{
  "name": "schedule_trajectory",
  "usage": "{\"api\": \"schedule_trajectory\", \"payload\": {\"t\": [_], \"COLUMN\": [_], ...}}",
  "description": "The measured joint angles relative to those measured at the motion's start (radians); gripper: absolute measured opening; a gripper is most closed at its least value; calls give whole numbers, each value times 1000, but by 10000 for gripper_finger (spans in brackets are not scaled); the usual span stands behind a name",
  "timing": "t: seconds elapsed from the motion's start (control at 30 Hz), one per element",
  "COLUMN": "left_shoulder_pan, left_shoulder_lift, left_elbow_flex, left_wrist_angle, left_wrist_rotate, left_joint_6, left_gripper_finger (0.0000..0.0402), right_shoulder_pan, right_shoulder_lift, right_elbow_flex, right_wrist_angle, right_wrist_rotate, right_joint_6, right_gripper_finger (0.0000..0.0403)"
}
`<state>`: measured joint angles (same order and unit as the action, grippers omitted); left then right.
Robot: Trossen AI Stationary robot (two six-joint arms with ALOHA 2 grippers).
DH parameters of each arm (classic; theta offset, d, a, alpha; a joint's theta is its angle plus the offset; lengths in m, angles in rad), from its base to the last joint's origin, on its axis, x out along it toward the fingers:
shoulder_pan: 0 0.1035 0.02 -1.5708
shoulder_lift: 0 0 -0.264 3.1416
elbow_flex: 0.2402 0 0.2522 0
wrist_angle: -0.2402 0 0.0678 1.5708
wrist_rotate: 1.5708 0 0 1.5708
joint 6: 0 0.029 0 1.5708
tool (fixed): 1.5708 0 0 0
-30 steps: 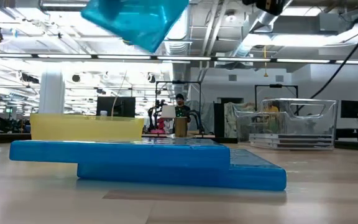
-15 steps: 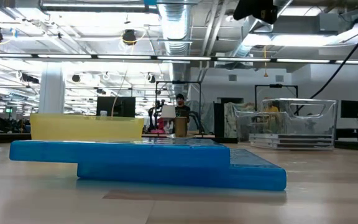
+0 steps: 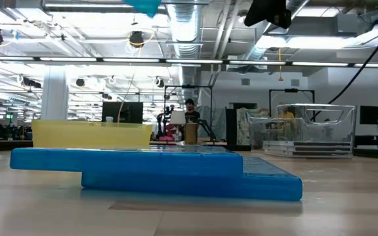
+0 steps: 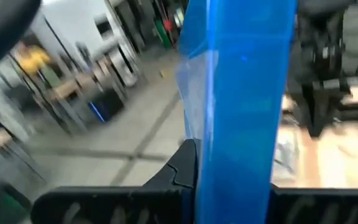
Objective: Pick & place jewel cases by type
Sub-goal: Put the blue CD case into the yellow bin
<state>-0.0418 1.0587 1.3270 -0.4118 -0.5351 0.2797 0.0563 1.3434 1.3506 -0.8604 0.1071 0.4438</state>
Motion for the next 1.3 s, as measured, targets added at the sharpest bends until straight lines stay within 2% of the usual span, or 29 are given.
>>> {"api": "schedule_trajectory", "payload": {"t": [0.17,0.4,0.57,0.73,0.87,1.0,1.3], "left_shoulder_pan": [48,72,73,73,73,78,107], "left_shoulder_lift": [-17,-67,-93,-102,-102,-102,-102], "left_elbow_flex": [-132,-413,-596,-726,-784,-813,-815], "left_wrist_angle": [62,505,804,1070,1240,1373,1504], "left_wrist_rotate": [64,182,214,247,295,355,533], "left_joint_6": [-145,-373,-607,-801,-892,-913,-853], "left_gripper_finger": [0,0,0,0,0,0,0], "right_shoulder_pan": [9,8,6,6,6,6,6], "right_shoulder_lift": [0,0,0,0,0,0,0], "right_elbow_flex": [0,0,0,0,0,0,0], "right_wrist_angle": [-2,-10,-16,-16,-16,-16,-15], "right_wrist_rotate": [-4,-59,-105,-146,-186,-229,-273], "right_joint_6": [52,209,365,523,631,715,850], "right_gripper_finger": [0,0,0,0,0,0,0]}}
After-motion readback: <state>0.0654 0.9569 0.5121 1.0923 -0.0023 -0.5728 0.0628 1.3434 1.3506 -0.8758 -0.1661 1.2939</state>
